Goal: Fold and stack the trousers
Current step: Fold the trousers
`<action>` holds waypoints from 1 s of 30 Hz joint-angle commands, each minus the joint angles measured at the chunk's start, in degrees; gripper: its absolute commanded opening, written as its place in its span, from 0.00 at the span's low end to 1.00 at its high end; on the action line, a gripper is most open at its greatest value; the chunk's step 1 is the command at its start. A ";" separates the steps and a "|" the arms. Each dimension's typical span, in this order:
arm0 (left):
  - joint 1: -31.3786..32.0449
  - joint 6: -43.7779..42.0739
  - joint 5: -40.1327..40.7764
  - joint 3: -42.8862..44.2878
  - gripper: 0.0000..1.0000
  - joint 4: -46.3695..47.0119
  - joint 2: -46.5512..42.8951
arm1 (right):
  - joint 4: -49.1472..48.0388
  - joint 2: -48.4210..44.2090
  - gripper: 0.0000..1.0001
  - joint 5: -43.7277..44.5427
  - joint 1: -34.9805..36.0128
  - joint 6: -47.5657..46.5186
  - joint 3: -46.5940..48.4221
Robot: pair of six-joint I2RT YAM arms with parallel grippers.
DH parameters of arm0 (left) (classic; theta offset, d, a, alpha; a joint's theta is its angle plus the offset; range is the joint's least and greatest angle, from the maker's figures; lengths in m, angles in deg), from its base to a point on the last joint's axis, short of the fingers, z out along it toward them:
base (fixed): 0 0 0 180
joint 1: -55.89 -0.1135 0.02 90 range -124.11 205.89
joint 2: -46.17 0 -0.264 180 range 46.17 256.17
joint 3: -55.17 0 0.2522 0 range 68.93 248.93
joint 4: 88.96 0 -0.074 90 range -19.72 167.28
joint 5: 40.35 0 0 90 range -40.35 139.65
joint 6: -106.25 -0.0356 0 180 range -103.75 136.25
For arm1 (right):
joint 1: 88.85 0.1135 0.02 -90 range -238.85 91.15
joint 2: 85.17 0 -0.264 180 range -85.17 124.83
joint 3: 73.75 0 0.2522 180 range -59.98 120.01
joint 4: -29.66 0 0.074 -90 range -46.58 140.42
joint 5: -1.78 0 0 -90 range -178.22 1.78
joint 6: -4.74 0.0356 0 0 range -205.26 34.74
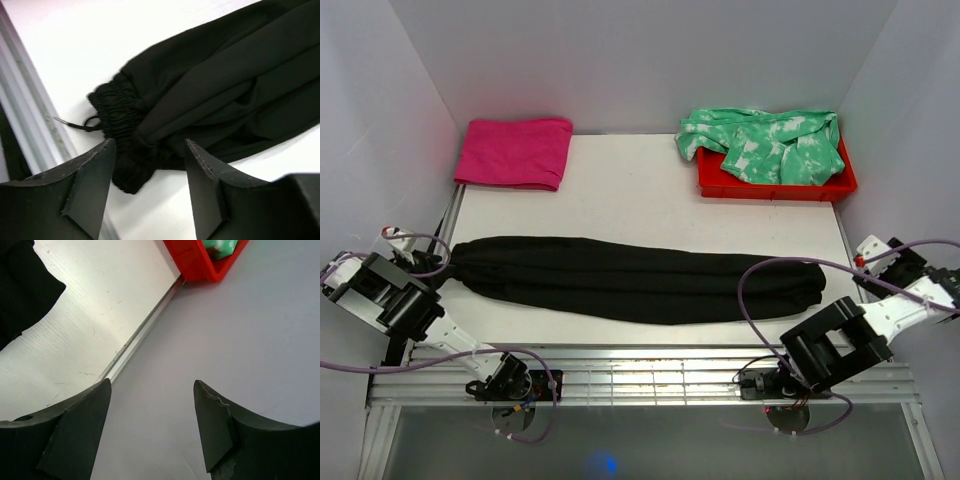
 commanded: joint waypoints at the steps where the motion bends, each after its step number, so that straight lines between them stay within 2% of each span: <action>1: 2.92 9.76 2.59 -0.23 0.66 2.73 -8.07 | 22.12 4.86 0.73 1.29 1.16 -30.89 10.72; 2: 4.07 12.69 2.94 0.56 0.66 2.76 -8.16 | 29.05 5.57 0.75 3.57 2.30 -29.72 11.79; 3: 6.78 17.85 5.03 1.35 0.66 2.67 -8.16 | 28.95 4.70 0.77 4.02 5.62 -26.05 11.19; 4: 8.55 19.82 7.32 1.88 0.65 2.59 -8.33 | 27.12 3.74 0.77 4.90 8.09 -21.32 9.88; 5: 10.22 20.53 9.69 1.19 0.69 3.11 -8.86 | 21.45 2.34 0.78 7.69 10.63 -9.00 8.30; 6: 11.80 21.76 11.45 -0.04 0.72 5.03 -9.82 | 19.22 -0.29 0.78 9.29 13.62 -3.05 6.71; 7: 11.90 25.60 13.21 -1.44 0.74 9.14 -12.61 | 18.15 -1.36 0.78 10.61 19.13 1.36 3.91; 8: 11.82 25.81 14.62 -2.68 0.75 9.79 -13.69 | 18.05 -2.41 0.78 13.06 21.80 4.62 2.75; 9: 11.99 25.81 16.38 -4.08 0.75 10.66 -14.57 | 17.35 -4.08 0.78 13.86 27.13 12.14 1.61; 10: 11.99 29.99 19.26 -4.53 0.75 14.15 -15.97 | 16.13 -4.70 0.78 14.22 29.45 16.74 -0.14; 12: 11.99 31.79 20.69 -4.27 0.75 14.72 -16.77 | 13.41 -4.71 0.78 15.10 33.14 27.61 -1.21; 13: 12.43 32.14 20.96 -4.01 0.75 14.71 -17.03 | 12.70 -4.01 0.78 15.89 37.25 31.08 -1.39; 15: 15.83 35.90 23.59 -4.00 0.75 16.55 -17.74 | 12.34 -0.51 0.76 17.73 42.44 38.27 -1.30; 18: 22.07 42.41 28.69 -4.88 0.75 21.20 -17.48 | 7.60 5.02 0.71 22.47 48.60 45.94 -2.18; 22: 28.59 49.09 35.10 -7.87 0.73 26.57 -14.76 | 6.89 13.64 0.58 27.31 51.88 52.28 -0.34; 24: 29.83 50.68 36.16 -8.75 0.72 27.10 -12.83 | 5.67 17.94 0.58 31.00 52.23 52.82 -0.24; 27: 30.27 51.56 37.57 -11.56 0.67 27.90 -10.72 | -2.84 21.74 0.48 38.11 52.15 53.09 -1.56; 30: 30.36 51.83 37.40 -15.34 0.59 28.51 -10.27 | -7.26 25.86 0.43 40.07 52.06 53.08 1.85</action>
